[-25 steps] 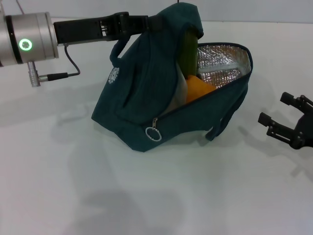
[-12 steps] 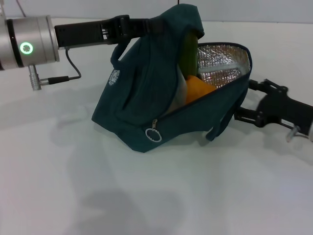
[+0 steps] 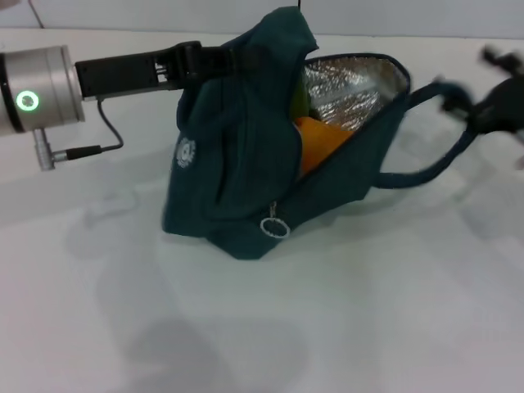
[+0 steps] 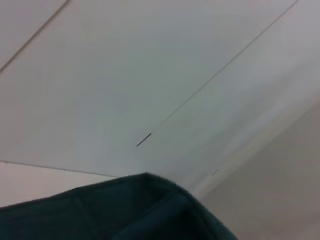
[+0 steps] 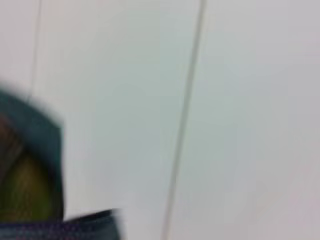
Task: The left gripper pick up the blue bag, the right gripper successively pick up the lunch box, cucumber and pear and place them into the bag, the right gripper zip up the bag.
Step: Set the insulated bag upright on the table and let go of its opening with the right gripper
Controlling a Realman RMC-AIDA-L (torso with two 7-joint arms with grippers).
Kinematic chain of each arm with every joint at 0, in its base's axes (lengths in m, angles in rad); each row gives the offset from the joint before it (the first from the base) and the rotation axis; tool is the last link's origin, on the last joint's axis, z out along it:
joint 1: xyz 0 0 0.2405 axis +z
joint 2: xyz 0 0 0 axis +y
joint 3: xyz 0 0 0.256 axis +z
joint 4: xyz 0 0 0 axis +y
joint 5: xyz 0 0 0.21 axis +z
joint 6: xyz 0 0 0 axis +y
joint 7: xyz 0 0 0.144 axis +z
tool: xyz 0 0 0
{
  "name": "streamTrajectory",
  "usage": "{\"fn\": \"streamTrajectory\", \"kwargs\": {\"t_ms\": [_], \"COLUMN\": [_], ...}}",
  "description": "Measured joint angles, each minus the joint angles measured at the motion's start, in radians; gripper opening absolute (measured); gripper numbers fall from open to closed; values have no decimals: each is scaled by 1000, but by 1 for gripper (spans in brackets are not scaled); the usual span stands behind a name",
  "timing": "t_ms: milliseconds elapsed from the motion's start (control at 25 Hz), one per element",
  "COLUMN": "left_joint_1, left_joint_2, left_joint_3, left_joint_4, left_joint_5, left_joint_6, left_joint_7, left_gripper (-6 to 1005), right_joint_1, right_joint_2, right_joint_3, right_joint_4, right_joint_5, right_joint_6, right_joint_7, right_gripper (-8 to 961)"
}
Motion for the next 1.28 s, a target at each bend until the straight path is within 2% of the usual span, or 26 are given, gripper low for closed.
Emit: {"fn": "streamTrajectory", "kwargs": {"t_ms": [160, 280, 520, 680, 800, 920, 1040, 1080, 1120, 1280], "left_joint_1": [21, 36, 49, 79, 107, 126, 122, 122, 114, 115], "left_joint_2": [3, 5, 10, 5, 4, -3, 2, 2, 11, 12], "left_joint_3": [0, -6, -36, -37, -37, -37, -37, -37, -37, -37], "left_joint_4": [0, -35, -135, -139, -141, -158, -225, -225, -285, -305], "left_joint_5": [0, 0, -2, -2, -2, -7, -14, -14, -29, -56], "left_joint_6": [1, -6, 21, 41, 49, 92, 128, 128, 138, 172], "left_joint_7": [9, 43, 93, 97, 100, 124, 173, 173, 211, 239], "left_gripper": [68, 68, 68, 68, 68, 68, 68, 68, 68, 68], "right_joint_1": [-112, -160, -174, -172, -179, -171, -141, -131, -116, -70], "right_joint_2": [-7, -14, -41, -45, -43, -54, -63, -63, -63, -57], "right_joint_3": [-2, -4, -2, 0, 41, 50, 51, 51, 50, 51], "right_joint_4": [-51, -96, -150, -158, -158, -146, -103, -91, -72, -25], "right_joint_5": [108, 106, 9, -9, -16, -39, -88, -105, -133, -242], "right_joint_6": [-256, -360, -425, -478, -566, -564, -515, -500, -484, -424], "right_joint_7": [-65, 24, 229, 275, 327, 382, 429, 439, 450, 502], "right_gripper": [843, 844, 845, 845, 846, 846, 846, 847, 847, 847]}}
